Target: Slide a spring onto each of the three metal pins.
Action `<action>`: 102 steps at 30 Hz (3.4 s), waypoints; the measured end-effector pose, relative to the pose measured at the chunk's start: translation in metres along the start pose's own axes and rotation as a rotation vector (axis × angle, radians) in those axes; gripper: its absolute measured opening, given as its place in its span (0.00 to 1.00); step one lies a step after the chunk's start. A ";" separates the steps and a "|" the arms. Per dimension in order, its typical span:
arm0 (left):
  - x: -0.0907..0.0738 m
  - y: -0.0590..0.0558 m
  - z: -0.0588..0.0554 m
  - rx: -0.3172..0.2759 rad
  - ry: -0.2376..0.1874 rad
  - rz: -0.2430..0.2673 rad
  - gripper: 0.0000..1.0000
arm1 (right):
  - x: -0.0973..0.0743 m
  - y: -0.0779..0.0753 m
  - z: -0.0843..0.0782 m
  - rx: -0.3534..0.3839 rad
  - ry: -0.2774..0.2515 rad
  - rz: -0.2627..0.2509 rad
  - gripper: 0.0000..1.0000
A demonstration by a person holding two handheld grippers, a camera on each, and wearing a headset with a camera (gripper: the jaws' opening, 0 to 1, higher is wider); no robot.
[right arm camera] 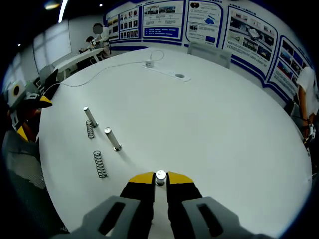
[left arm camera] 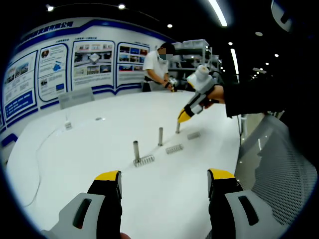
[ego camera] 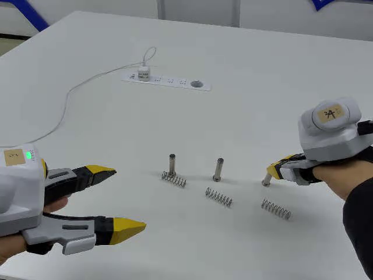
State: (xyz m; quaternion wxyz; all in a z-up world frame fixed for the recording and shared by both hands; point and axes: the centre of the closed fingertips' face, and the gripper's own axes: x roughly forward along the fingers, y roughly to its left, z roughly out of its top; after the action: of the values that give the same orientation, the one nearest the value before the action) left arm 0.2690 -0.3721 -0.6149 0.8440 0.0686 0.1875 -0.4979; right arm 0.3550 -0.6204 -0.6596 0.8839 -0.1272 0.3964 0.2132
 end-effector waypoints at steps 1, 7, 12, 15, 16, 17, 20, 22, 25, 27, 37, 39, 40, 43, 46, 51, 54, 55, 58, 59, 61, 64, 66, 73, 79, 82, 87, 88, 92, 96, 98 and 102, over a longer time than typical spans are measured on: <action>0.000 0.000 0.000 0.000 0.000 0.000 0.71 | 0.000 0.000 0.000 -0.001 -0.001 0.001 0.10; 0.000 0.000 0.000 0.002 0.000 -0.001 0.72 | -0.004 0.000 0.004 -0.003 -0.021 0.000 0.13; 0.000 -0.001 0.000 0.004 0.000 -0.002 0.72 | -0.008 0.000 0.003 -0.007 -0.028 -0.001 0.14; 0.000 -0.001 0.001 0.005 0.000 -0.003 0.72 | -0.014 0.000 0.003 -0.013 -0.038 -0.003 0.14; 0.000 -0.001 0.000 0.006 0.001 -0.004 0.72 | -0.015 0.000 0.003 -0.016 -0.042 -0.003 0.15; 0.000 -0.001 0.000 0.007 0.002 -0.005 0.72 | -0.018 0.000 0.002 -0.019 -0.045 -0.002 0.15; 0.001 -0.002 0.000 0.010 0.006 -0.010 0.72 | -0.023 0.001 -0.003 -0.026 -0.049 0.004 0.15; 0.002 -0.003 0.000 0.011 0.008 -0.013 0.72 | -0.026 0.001 -0.009 -0.013 -0.053 0.017 0.15; 0.002 -0.004 -0.001 0.011 0.011 -0.016 0.72 | -0.030 0.003 -0.018 -0.017 -0.050 0.033 0.15; 0.002 -0.004 -0.001 0.012 0.012 -0.018 0.72 | -0.032 0.005 -0.024 -0.024 -0.046 0.046 0.15; 0.003 -0.005 -0.002 0.017 0.021 -0.023 0.72 | -0.033 0.019 -0.055 -0.093 0.002 0.135 0.15; 0.003 -0.005 -0.002 0.018 0.024 -0.022 0.72 | -0.031 0.020 -0.059 -0.107 0.009 0.143 0.15; 0.003 -0.005 -0.002 0.018 0.025 -0.023 0.72 | -0.030 0.021 -0.061 -0.113 0.015 0.153 0.15; 0.003 -0.005 -0.003 0.021 0.030 -0.024 0.72 | -0.027 0.023 -0.066 -0.124 0.028 0.168 0.15; 0.003 -0.006 -0.002 0.025 0.033 -0.025 0.72 | -0.023 0.025 -0.073 -0.143 0.044 0.187 0.15; 0.005 -0.008 -0.001 0.035 0.040 -0.030 0.72 | -0.017 0.028 -0.081 -0.207 0.083 0.203 0.15; 0.005 -0.009 -0.002 0.037 0.048 -0.032 0.72 | -0.016 0.027 -0.080 -0.232 0.085 0.209 0.14; 0.004 -0.009 -0.002 0.036 0.049 -0.032 0.72 | -0.015 0.028 -0.081 -0.232 0.091 0.214 0.14; 0.004 -0.009 -0.002 0.037 0.051 -0.031 0.72 | -0.013 0.028 -0.083 -0.251 0.104 0.229 0.14; 0.004 -0.009 -0.002 0.038 0.052 -0.032 0.72 | -0.012 0.028 -0.084 -0.257 0.107 0.230 0.14; 0.004 -0.010 -0.001 0.041 0.055 -0.036 0.72 | -0.011 0.026 -0.084 -0.266 0.114 0.232 0.13; 0.005 -0.012 0.000 0.047 0.058 -0.043 0.72 | -0.010 0.025 -0.085 -0.275 0.117 0.240 0.12; 0.006 -0.014 0.005 0.049 0.051 -0.050 0.71 | -0.009 0.026 -0.086 -0.286 0.124 0.248 0.12; 0.013 -0.025 0.011 0.082 0.062 -0.095 0.71 | -0.010 0.026 -0.086 -0.297 0.127 0.248 0.12; 0.018 -0.034 0.012 0.114 0.080 -0.146 0.70 | -0.014 0.027 -0.082 -0.306 0.123 0.239 0.12; 0.022 -0.038 0.014 0.136 0.089 -0.177 0.69 | -0.018 0.029 -0.078 -0.310 0.119 0.240 0.12; 0.034 -0.046 0.017 0.174 0.099 -0.229 0.69 | -0.023 0.031 -0.072 -0.320 0.119 0.231 0.11; 0.037 -0.049 0.018 0.182 0.103 -0.243 0.69 | -0.025 0.033 -0.071 -0.324 0.119 0.230 0.11; 0.048 -0.057 0.021 0.218 0.112 -0.290 0.68 | -0.030 0.035 -0.066 -0.335 0.122 0.226 0.11; 0.059 -0.065 0.024 0.251 0.117 -0.328 0.67 | -0.036 0.039 -0.061 -0.343 0.129 0.226 0.11; 0.065 -0.067 0.026 0.264 0.115 -0.342 0.66 | -0.040 0.041 -0.057 -0.354 0.134 0.227 0.11; 0.076 -0.070 0.029 0.289 0.115 -0.365 0.65 | -0.049 0.049 -0.049 -0.366 0.149 0.244 0.11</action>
State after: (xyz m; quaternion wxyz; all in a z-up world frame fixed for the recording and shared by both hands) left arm 0.2479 -0.4772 -0.6126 0.7092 0.1819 0.1715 -0.6592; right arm 0.2710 -0.6103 -0.6571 0.7822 -0.2519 0.4277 0.3766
